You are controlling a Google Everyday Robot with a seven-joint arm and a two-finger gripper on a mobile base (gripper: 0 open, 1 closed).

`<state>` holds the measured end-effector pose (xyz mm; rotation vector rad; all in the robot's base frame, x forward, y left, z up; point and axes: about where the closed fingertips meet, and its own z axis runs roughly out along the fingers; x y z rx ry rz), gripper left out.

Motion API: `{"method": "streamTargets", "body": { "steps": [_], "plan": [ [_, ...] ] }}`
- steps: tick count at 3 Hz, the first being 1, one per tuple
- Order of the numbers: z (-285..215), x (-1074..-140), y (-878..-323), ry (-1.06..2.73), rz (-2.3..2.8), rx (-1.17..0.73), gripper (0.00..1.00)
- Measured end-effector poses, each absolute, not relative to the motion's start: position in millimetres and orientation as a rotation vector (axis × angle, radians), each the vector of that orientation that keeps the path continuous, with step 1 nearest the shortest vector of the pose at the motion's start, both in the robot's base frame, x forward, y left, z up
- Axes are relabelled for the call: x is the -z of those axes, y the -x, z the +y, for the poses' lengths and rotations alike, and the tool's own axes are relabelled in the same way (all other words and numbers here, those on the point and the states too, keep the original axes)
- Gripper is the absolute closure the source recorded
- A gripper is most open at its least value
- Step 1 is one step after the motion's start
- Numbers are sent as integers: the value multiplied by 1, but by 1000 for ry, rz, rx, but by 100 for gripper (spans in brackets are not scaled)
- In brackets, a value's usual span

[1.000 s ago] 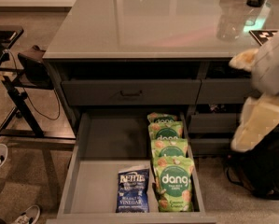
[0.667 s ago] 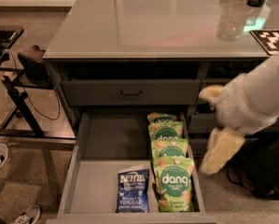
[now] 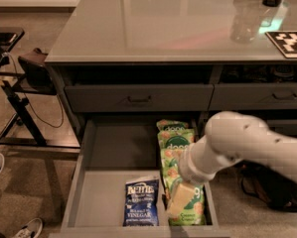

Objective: Pick blue chip bag from middle drawer and place on counter

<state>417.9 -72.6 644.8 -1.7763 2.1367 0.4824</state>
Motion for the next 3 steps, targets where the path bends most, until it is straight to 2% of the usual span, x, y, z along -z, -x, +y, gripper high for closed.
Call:
{"method": "streamTargets", "body": {
  "steps": [2,3],
  "plan": [
    [-21,-487,-430,1689,2246,-538,0],
    [11,-449,-464,1627,2189,-521,0]
  ]
}}
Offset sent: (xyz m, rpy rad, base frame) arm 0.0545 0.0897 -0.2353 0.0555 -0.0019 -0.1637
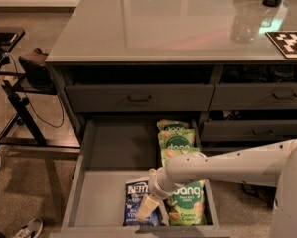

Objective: Pick blue chip bag from middle drawer and place on counter

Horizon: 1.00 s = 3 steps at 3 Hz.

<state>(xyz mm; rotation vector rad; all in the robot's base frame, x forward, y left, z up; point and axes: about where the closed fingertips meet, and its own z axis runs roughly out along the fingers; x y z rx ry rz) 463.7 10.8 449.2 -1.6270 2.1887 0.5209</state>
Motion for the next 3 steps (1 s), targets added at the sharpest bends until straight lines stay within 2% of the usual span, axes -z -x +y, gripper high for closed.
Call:
{"method": "streamTargets", "body": {
  "steps": [3],
  "plan": [
    [-2,-394,-497,1570,2207,-544,0]
  ]
}}
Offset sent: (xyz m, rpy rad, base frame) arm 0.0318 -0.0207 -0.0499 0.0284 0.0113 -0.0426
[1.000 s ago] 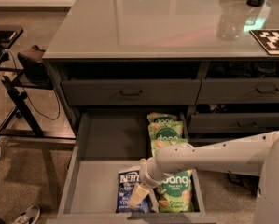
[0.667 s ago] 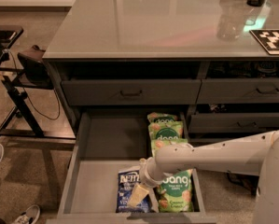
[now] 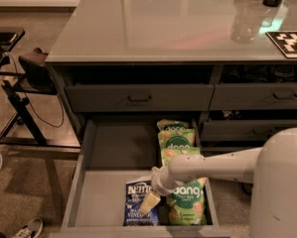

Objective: Pick blue chip bag from middle drawer and place on counter

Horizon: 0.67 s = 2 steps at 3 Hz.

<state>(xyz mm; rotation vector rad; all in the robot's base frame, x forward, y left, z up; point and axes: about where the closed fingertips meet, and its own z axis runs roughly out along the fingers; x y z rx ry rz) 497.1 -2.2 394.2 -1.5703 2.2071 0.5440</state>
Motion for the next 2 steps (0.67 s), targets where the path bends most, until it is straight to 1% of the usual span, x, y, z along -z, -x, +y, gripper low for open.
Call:
{"method": "streamTargets", "body": {
  "steps": [1,2],
  "plan": [
    [-1,-375,-503,1592,2229,-499,0],
    [8,-362,-493,1643,2274,-446,0]
  ]
}}
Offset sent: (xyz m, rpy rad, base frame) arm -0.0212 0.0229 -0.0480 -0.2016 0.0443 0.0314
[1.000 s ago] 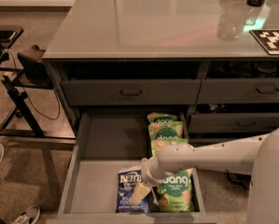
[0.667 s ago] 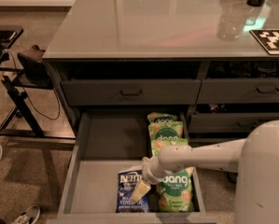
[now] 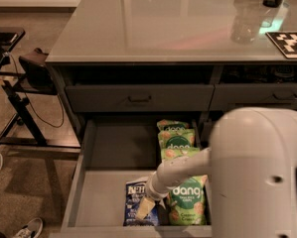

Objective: Pick blue chip bag from middle drawer and place on counter

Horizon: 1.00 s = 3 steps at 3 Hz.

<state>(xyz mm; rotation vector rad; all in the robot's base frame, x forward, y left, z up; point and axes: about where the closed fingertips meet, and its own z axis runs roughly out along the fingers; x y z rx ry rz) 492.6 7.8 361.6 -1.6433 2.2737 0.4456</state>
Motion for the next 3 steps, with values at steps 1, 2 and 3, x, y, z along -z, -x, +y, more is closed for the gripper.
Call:
{"method": "streamTargets", "body": {
  "steps": [1,2,3],
  "plan": [
    [12,-347,-481,1679,2327,-418,0],
    [12,-337,-481,1669,2334,-441,0],
    [12,-337,-482,1668,2335,-441,0]
  ]
}}
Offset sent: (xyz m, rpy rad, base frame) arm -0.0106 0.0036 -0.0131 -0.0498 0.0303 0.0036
